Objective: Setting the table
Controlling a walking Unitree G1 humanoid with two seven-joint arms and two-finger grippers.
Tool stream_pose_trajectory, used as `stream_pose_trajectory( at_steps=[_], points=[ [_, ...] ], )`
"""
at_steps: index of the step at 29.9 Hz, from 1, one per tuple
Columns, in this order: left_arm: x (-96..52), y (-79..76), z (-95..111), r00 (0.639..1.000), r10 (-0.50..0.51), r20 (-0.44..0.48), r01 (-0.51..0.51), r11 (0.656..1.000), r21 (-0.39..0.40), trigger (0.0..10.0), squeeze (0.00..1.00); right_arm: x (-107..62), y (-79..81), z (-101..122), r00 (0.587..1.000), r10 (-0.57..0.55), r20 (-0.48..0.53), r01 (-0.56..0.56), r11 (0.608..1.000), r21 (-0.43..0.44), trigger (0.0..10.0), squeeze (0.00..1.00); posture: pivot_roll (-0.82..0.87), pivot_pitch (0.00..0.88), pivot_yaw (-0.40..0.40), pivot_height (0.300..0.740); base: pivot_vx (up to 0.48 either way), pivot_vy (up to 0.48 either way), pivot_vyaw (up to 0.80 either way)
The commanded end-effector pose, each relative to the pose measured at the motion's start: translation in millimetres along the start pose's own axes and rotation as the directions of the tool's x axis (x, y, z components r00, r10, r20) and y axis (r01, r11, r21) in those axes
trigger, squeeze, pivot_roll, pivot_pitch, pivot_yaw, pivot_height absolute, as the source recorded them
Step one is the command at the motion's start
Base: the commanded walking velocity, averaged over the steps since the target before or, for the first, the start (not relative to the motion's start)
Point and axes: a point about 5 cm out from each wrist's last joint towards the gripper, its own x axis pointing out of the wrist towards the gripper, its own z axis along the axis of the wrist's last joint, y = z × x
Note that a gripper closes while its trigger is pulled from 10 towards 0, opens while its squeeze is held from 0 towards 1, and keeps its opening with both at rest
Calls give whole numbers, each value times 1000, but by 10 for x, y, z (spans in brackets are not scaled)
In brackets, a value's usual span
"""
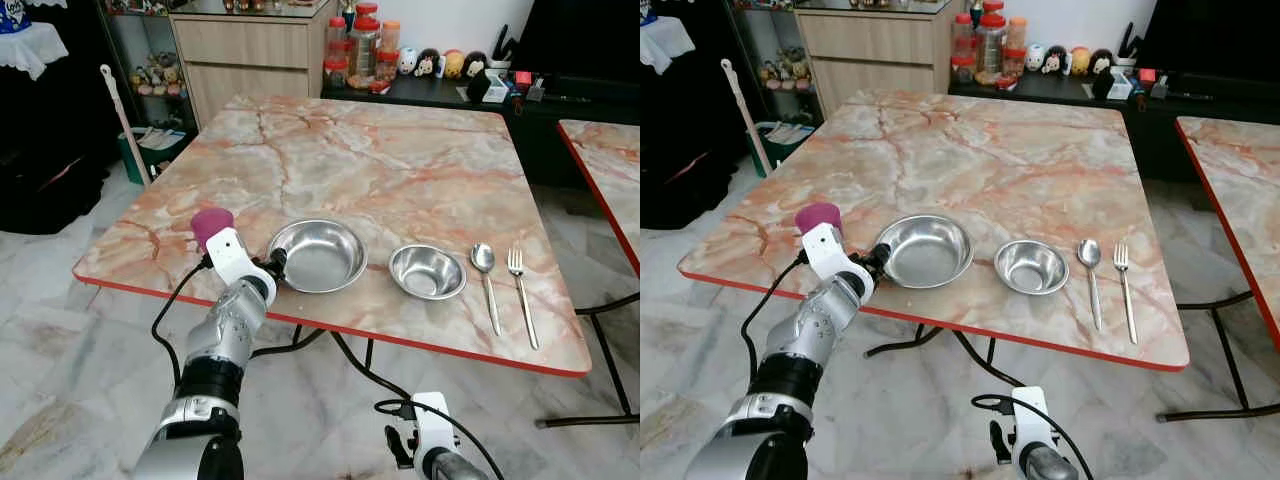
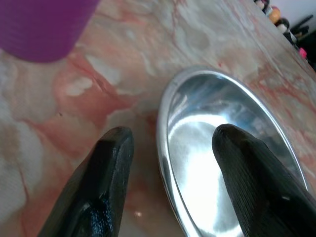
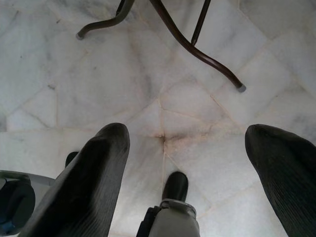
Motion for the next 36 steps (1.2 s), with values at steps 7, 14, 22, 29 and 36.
stream_pose_trajectory(
  at_steps=[7, 14, 22, 29, 36],
  points=[
    [59, -16, -15, 1000, 13, -18, -13, 1000, 4, 10000, 0, -7, -33, -12, 1000, -11, 0, 11, 1000, 13, 10000, 0, 23, 0, 10, 731, 0, 0, 0],
    [84, 0, -79, 999, 22, -38, -22, 1000, 11, 10000, 0, -6, -35, -6, 1000, -14, 4, 14, 1000, 21, 10000, 0, 16, 0, 15, 731, 0, 0, 0],
    [93, 15, -141, 997, 30, -66, -29, 999, 16, 3059, 0, -7, -36, -13, 1000, -14, 1, 14, 1000, 21, 10000, 0, 17, 0, 14, 731, 0, 0, 0],
    [94, 36, -159, 997, 26, -78, -25, 1000, 15, 0, 0, -4, -24, -3, 1000, -8, 2, 8, 1000, 22, 10000, 0, 24, 0, 14, 731, 0, 0, 0],
    [92, 52, -156, 996, 10, -94, -9, 1000, 20, 0, 0, 5, 15, 15, 1000, 2, 4, -2, 1000, 24, 10000, 0, 32, 0, 18, 731, 0, 0, 0]
  ],
)
